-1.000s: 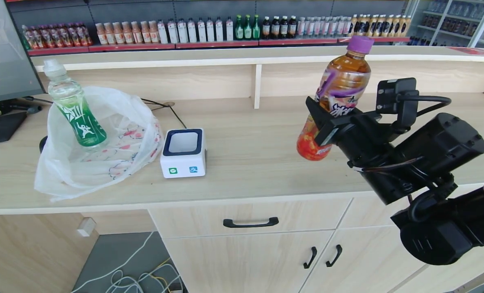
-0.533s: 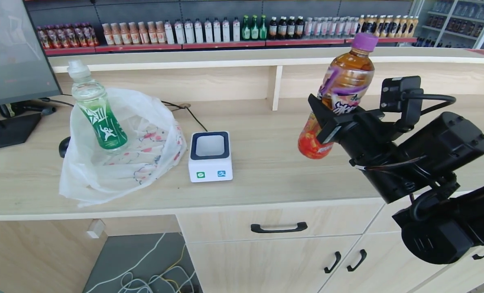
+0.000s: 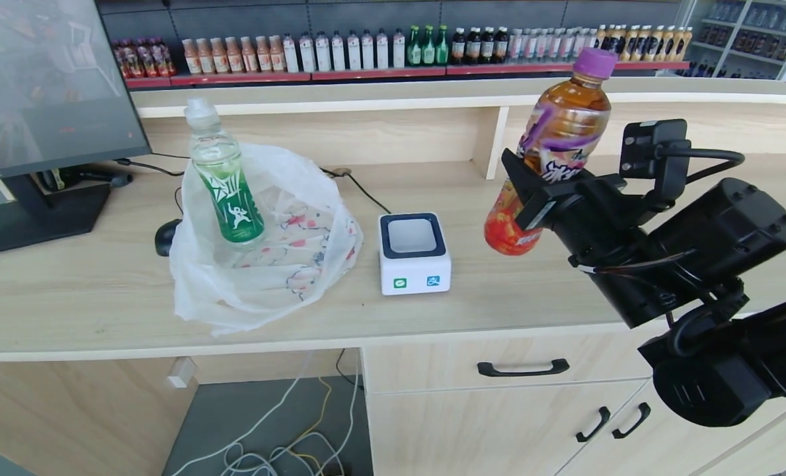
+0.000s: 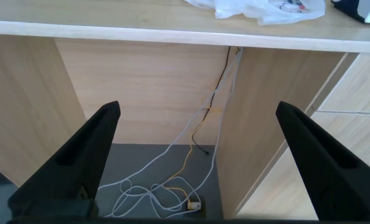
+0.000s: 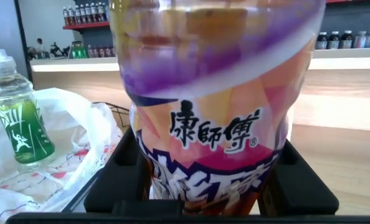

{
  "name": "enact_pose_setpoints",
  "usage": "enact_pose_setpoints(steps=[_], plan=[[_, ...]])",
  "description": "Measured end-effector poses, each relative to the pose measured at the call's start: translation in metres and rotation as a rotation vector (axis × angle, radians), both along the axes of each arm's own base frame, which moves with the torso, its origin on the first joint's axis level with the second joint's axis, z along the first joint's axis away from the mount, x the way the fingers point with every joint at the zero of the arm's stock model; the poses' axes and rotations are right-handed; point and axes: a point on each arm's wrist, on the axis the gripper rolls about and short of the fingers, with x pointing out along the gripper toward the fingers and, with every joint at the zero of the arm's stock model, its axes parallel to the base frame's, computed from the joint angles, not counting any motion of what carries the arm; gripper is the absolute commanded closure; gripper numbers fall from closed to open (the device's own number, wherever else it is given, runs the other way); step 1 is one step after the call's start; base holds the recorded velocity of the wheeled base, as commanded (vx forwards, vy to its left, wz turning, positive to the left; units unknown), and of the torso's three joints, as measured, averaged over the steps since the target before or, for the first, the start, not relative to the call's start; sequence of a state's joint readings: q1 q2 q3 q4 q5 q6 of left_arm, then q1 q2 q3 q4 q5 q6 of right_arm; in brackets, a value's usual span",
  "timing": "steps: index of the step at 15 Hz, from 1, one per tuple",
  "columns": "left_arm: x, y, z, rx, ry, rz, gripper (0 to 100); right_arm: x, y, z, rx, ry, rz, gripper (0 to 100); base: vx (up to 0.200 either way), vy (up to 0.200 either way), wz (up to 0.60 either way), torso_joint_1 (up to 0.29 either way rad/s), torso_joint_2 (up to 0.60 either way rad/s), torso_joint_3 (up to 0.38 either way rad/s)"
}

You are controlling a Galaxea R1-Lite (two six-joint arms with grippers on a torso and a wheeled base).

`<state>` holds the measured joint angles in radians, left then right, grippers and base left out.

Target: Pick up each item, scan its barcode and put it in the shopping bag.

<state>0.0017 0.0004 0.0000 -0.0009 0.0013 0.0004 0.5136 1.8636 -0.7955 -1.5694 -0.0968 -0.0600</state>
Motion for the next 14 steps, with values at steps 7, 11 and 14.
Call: enact_pose_setpoints(steps=[7,11,14], plan=[[0.0,0.0,0.0,0.001,0.0,0.0,0,-0.001,-0.002,0.005,0.011,-0.014,-0.009,100,0.0,0.029,0.0,0.0,0.0,0.0],[0.0,0.0,0.0,0.004,-0.001,-0.002,0,-0.004,0.002,0.011,0.02,-0.036,0.01,100,0.0,0.0,0.0,0.0,0.0,0.0],[0.0,0.0,0.0,0.004,0.0,-0.001,0,-0.007,0.01,0.016,0.03,-0.05,0.04,100,0.0,0.0,0.0,0.0,0.0,0.0]])
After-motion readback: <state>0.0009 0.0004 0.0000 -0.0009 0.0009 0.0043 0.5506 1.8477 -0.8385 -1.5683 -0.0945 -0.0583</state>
